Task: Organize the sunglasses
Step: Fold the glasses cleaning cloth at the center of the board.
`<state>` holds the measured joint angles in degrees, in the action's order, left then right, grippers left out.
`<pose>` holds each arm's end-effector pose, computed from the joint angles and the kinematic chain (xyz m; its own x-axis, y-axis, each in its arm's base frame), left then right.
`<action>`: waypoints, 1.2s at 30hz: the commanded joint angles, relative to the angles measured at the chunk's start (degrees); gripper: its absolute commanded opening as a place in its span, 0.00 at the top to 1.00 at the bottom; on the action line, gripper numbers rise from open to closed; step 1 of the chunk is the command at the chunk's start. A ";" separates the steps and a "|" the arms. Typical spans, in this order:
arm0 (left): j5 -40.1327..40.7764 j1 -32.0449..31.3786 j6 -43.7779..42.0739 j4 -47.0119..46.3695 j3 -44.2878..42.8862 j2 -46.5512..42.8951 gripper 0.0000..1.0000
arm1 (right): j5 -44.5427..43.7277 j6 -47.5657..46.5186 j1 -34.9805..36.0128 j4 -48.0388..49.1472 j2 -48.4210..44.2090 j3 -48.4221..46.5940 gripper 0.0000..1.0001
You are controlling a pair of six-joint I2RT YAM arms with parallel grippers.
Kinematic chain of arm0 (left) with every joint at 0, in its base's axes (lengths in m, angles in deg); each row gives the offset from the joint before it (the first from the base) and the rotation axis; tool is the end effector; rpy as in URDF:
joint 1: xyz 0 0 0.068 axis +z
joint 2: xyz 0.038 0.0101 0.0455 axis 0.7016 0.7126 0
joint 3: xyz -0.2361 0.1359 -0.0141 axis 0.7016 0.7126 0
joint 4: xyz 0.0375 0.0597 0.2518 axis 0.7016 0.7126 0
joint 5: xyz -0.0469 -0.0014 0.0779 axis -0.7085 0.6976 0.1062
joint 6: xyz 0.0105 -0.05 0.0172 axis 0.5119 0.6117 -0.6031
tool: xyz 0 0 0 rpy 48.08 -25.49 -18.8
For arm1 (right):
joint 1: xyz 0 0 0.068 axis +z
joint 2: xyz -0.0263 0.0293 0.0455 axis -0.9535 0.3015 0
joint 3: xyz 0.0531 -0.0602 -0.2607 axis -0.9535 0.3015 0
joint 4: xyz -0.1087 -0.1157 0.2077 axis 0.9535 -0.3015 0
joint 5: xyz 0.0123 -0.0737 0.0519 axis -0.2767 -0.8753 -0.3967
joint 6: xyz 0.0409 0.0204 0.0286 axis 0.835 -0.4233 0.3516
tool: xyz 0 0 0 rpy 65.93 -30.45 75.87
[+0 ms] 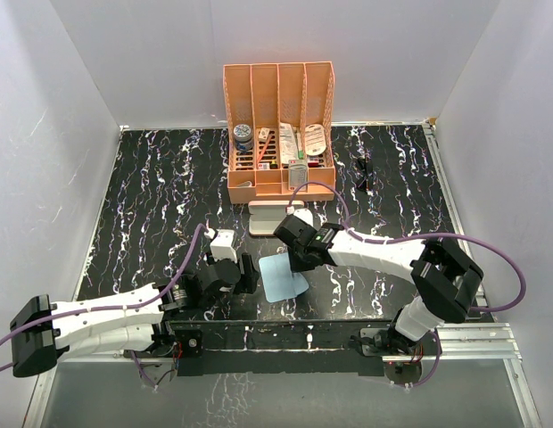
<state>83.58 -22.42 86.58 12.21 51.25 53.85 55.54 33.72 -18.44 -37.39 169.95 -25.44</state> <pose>0.0902 -0.1653 0.2095 -0.5982 -0.1777 -0.7814 0.2741 0.8709 -0.4078 0.1777 0.2321 0.1901 -0.9044 -0.1436 -0.4019 -0.1984 0.9752 0.0978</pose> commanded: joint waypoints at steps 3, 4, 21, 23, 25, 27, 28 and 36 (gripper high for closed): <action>1.80 -0.15 0.08 1.01 0.88 -2.28 0.36 | -0.66 1.53 1.14 -0.51 -0.32 -3.39 1.00; 1.86 -0.17 0.13 1.06 0.97 -2.48 0.36 | -0.86 1.57 1.31 -0.65 -0.16 -3.52 1.00; 1.52 -0.15 0.52 0.91 1.35 -2.36 0.36 | -5.51 1.70 1.46 -2.65 -0.50 -2.19 1.00; 1.37 -0.22 0.58 0.58 1.45 -2.23 0.36 | -5.95 1.77 1.42 -2.63 -1.10 -1.74 1.00; 1.19 -0.17 0.72 0.22 1.57 -1.95 0.36 | -6.21 1.80 1.41 -2.97 -1.19 -1.90 1.00; 1.01 -0.17 0.74 0.10 1.55 -1.68 0.36 | -6.88 1.73 1.43 -3.62 -0.97 -2.53 1.00; 0.99 -0.20 0.74 0.10 1.47 -1.50 0.36 | -7.60 1.71 1.41 -4.27 -0.80 -3.00 1.00; 0.99 -0.15 0.80 0.01 1.68 -1.80 0.36 | -11.12 1.02 1.42 -7.40 0.06 -5.40 1.00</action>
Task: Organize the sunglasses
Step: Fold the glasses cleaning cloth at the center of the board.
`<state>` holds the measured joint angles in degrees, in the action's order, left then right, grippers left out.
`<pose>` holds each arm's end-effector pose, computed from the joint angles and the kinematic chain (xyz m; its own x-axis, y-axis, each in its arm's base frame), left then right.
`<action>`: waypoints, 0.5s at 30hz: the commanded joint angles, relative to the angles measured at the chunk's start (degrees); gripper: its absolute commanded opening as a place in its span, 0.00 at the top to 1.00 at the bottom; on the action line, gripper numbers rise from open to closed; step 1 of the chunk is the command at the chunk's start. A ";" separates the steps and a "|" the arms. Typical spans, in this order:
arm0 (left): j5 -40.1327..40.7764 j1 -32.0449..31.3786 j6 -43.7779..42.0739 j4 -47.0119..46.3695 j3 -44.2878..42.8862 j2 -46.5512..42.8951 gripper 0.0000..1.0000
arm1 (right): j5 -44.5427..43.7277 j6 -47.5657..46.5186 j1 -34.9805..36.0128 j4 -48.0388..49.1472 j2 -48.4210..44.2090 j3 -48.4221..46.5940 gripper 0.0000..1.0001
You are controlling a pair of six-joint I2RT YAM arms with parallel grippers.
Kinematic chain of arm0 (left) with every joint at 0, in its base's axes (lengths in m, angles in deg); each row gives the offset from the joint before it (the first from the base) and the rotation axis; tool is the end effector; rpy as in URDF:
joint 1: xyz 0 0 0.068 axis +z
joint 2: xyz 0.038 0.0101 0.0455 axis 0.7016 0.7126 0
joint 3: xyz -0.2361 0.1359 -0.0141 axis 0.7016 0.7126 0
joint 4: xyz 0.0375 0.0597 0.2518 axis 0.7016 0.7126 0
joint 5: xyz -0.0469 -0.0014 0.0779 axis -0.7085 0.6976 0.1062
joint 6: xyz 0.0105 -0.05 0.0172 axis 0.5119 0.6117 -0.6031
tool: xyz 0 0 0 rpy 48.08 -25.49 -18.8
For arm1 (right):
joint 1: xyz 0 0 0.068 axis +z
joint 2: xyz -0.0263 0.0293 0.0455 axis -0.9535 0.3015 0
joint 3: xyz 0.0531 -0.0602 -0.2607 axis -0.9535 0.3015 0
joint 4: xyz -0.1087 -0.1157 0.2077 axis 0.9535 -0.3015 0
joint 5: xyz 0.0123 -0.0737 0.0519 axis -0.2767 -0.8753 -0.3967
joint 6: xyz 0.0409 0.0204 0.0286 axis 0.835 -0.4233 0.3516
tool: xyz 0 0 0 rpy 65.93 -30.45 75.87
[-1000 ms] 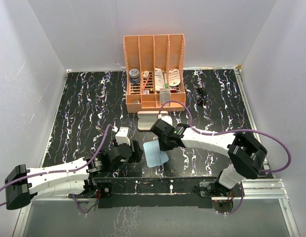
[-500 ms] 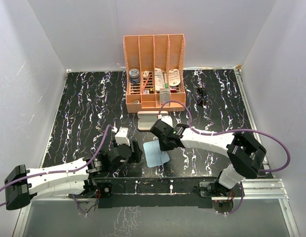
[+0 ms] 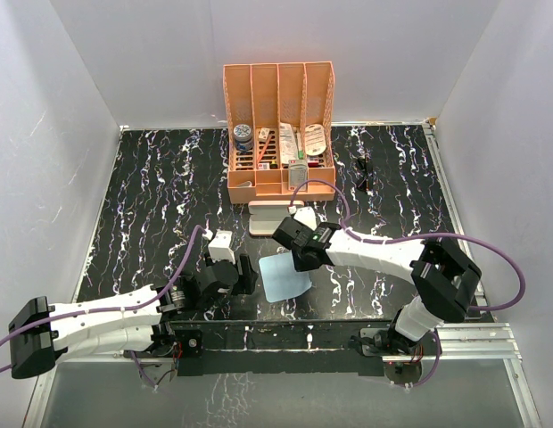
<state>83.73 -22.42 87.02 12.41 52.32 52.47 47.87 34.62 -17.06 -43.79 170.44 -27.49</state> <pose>0.0885 -0.1611 0.2070 -0.5982 -0.1866 -0.7793 0.2684 0.8696 -0.4143 0.1732 0.2300 0.1948 -0.8877 -0.1695 -0.4282 -0.1664 0.9850 -0.0450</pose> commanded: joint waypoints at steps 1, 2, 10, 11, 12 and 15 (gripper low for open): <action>0.83 -0.17 0.39 -0.19 0.65 -0.42 0.36 | -3.23 0.13 -0.01 -0.79 -0.43 -3.35 1.00; 0.83 -0.19 0.43 -0.14 0.65 -0.38 0.36 | -2.83 0.07 0.05 -0.47 -0.56 -3.42 1.00; 0.92 -0.17 0.27 -0.10 0.57 -0.60 0.36 | 0.57 -0.39 0.05 1.59 0.05 -3.99 1.00; 1.00 -0.18 0.27 -0.10 0.50 -0.61 0.36 | 0.92 -0.40 0.04 1.85 0.20 -3.89 1.00; 1.01 -0.17 0.26 -0.10 0.48 -0.59 0.36 | 0.93 -0.39 0.06 1.99 0.40 -3.89 1.00; 1.01 -0.17 0.22 -0.02 0.49 -0.59 0.36 | 1.17 -0.40 0.01 2.62 0.80 -3.42 1.00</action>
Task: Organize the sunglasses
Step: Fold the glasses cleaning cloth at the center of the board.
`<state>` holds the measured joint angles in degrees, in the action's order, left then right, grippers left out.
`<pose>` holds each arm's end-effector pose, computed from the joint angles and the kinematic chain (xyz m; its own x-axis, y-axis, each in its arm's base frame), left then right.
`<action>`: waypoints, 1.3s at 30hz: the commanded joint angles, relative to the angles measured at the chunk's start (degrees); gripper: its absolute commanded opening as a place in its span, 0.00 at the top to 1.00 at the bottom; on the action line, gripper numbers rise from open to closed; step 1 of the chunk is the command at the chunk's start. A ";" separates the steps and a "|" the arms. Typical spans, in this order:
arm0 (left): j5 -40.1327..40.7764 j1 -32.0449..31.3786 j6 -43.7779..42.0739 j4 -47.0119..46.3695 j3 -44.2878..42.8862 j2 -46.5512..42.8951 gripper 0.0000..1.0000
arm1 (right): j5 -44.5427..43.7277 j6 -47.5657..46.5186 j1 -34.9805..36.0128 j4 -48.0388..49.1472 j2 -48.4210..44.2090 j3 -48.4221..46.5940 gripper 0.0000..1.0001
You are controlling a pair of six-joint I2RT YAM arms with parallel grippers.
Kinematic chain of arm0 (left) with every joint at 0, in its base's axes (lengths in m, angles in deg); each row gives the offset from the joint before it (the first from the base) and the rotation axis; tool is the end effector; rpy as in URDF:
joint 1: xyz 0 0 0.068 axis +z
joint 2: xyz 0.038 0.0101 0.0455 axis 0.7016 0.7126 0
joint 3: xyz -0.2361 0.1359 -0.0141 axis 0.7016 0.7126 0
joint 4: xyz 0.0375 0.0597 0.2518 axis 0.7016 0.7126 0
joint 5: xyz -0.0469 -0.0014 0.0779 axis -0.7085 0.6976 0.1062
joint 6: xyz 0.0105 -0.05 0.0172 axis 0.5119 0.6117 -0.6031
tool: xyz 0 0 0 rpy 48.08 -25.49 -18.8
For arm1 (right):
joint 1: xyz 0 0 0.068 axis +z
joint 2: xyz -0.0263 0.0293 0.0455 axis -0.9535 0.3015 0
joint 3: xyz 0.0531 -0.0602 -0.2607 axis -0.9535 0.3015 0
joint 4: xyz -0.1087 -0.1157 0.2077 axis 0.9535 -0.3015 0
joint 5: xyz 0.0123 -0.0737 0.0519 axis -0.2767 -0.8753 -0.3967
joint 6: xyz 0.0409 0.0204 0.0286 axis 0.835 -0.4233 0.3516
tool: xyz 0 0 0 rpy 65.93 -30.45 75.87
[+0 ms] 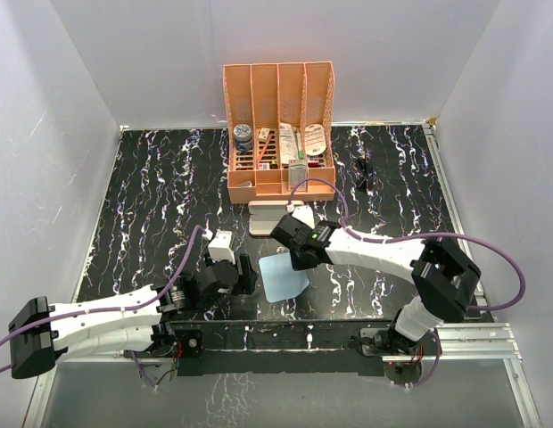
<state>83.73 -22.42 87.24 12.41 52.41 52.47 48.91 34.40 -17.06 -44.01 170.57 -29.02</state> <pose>0.0884 -0.1610 0.2065 -0.5997 -0.1888 -0.7776 0.2659 0.8695 -0.4162 0.1754 0.2341 0.2012 -0.8872 -0.1666 -0.4303 -0.1752 0.9843 -0.0198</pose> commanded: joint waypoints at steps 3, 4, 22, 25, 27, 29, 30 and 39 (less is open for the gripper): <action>1.10 -0.17 -0.09 0.16 0.32 -0.56 0.36 | 0.55 -0.02 0.11 3.47 1.12 -1.36 1.00; 1.10 -0.23 -0.09 0.16 0.30 -0.52 0.36 | 0.66 -0.01 0.07 3.73 1.22 -1.11 1.00; -0.51 -0.18 -0.09 -3.58 0.35 3.75 0.36 | -4.08 3.84 -0.21 0.75 0.69 2.71 0.86; -0.78 -0.17 -0.22 -4.74 0.55 4.22 0.36 | -4.92 4.35 -0.20 1.33 -2.54 4.38 0.80; -1.11 -0.21 -0.27 -6.38 0.89 4.78 0.36 | -5.91 4.59 -0.23 1.19 -4.66 4.92 0.76; -1.94 -0.12 -0.44 -8.51 1.00 6.33 0.36 | -6.37 4.69 -0.20 0.70 -5.80 5.05 0.76; -2.31 -0.16 -0.44 -9.40 0.88 7.54 0.36 | -6.35 4.80 -0.20 0.44 -6.23 5.05 0.76; -6.53 -0.24 0.45 -18.04 -0.82 16.92 0.53 | -5.78 5.44 -0.21 1.03 -8.31 7.53 0.91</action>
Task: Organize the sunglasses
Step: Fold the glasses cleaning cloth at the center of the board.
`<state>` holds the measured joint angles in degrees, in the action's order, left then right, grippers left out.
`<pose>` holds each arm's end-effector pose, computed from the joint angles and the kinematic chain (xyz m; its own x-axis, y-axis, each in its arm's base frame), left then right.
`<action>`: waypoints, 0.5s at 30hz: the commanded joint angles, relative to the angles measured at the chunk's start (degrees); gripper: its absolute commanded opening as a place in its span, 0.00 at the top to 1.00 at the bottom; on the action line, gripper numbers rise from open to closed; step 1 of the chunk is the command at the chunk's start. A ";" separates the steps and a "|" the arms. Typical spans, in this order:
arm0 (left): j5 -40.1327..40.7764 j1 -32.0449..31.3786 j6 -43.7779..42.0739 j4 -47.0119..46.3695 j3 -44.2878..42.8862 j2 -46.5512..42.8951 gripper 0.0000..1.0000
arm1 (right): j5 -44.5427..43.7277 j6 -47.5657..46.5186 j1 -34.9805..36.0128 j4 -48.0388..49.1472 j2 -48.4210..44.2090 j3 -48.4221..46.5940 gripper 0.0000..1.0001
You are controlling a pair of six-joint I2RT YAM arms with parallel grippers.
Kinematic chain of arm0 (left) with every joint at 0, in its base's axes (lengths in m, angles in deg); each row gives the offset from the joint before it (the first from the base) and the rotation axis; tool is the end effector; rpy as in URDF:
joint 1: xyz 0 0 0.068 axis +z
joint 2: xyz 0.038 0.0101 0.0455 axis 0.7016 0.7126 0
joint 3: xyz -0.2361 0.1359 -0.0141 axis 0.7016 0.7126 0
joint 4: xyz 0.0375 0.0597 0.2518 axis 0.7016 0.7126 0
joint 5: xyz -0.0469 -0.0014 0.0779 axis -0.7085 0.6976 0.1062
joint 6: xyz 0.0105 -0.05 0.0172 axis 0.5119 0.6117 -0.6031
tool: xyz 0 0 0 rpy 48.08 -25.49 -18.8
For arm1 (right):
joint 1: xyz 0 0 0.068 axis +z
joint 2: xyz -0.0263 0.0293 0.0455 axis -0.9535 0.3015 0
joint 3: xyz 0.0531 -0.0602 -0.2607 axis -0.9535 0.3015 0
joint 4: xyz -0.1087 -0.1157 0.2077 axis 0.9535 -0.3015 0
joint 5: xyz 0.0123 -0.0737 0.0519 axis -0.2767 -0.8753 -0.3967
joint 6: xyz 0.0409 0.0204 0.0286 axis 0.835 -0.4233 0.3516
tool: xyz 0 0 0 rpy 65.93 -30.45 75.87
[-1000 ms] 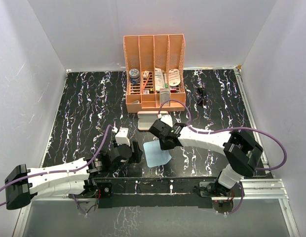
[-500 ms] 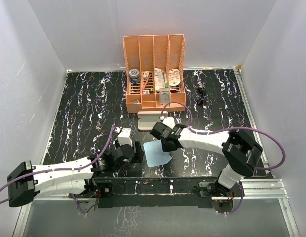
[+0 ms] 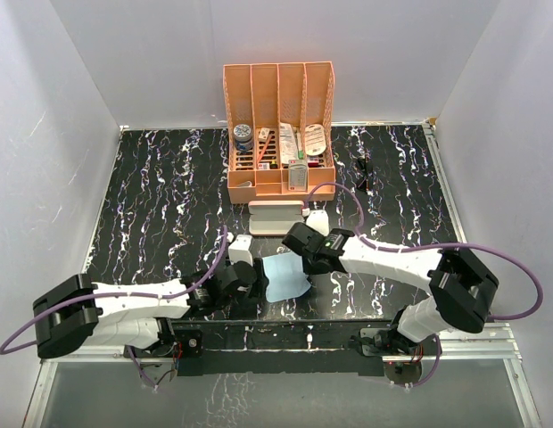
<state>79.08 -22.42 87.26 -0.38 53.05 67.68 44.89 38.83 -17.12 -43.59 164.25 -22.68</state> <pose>0.0992 -0.1928 0.1735 -0.6586 -0.1237 -0.7422 0.2971 0.8635 -0.4076 0.1612 0.2091 0.2003 -0.8733 -0.0846 -0.4798 -0.0832 0.9962 -0.0242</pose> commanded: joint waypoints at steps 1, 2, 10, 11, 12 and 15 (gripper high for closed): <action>-2.27 -0.25 0.54 -5.99 -1.66 2.35 0.55 | -1.76 1.00 -0.25 0.71 -2.17 1.43 0.92; -2.52 -0.23 0.84 -6.42 -1.81 2.88 0.60 | -1.76 1.00 -0.16 0.82 -2.29 1.70 0.92; -4.04 -0.26 3.44 -8.73 -3.05 6.08 0.87 | -1.76 0.83 -0.27 1.79 -2.90 2.98 0.92; -4.31 -0.26 3.97 -8.91 -3.23 6.65 0.93 | -1.88 0.80 -0.24 1.88 -3.05 3.07 0.92; -4.73 -0.26 4.27 -9.38 -3.31 7.33 0.98 | -1.99 0.70 -0.24 1.90 -3.20 3.14 0.92; -5.88 -0.32 5.46 -9.53 -3.75 9.47 1.00 | -2.19 0.52 -0.31 1.90 -3.43 3.27 0.92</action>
<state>74.70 -22.42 90.54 -8.53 51.30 75.22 44.85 38.94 -17.12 -43.33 163.20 -19.93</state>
